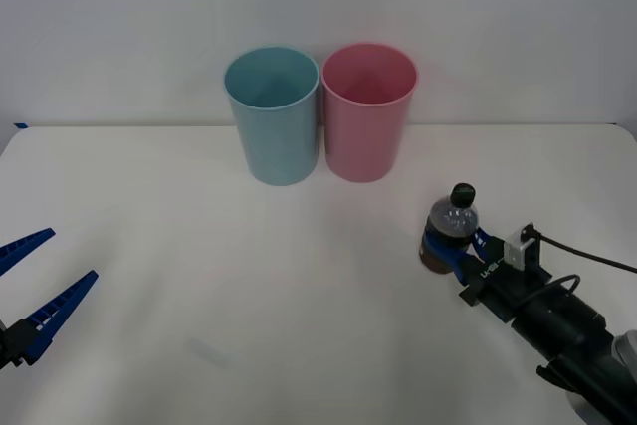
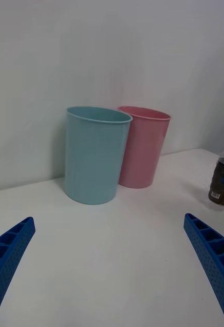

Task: Grasp the object on the table and drop it into the matching bin: aluminum can to the light blue bin, PET bottle to the pink bin.

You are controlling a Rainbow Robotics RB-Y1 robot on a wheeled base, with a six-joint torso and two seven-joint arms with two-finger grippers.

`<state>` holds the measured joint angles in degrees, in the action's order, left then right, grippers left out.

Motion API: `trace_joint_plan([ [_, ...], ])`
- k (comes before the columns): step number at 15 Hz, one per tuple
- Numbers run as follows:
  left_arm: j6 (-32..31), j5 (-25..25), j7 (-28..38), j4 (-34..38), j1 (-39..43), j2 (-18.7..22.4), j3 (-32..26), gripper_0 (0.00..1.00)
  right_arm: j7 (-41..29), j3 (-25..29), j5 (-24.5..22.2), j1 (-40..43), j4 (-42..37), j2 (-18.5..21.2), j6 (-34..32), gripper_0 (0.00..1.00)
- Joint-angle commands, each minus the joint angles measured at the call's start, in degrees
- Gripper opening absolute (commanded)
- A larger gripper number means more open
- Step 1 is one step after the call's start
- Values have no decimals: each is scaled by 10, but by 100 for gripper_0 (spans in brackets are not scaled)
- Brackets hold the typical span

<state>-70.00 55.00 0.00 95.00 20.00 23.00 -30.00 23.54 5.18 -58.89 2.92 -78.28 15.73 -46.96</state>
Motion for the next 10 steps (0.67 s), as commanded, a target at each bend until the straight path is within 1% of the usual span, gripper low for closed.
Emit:
trace_joint_plan([
  [1,0,0,0,0,0,0,0,100,-57,-31,5,34,-87,26,47,0],
  [3,0,0,0,0,0,0,0,100,-103,-54,11,58,-159,54,90,0],
  [4,0,0,0,0,0,0,0,100,-120,-56,10,61,-180,62,97,0],
  [10,0,0,0,0,0,0,0,100,-246,-56,10,56,-262,103,117,0],
])
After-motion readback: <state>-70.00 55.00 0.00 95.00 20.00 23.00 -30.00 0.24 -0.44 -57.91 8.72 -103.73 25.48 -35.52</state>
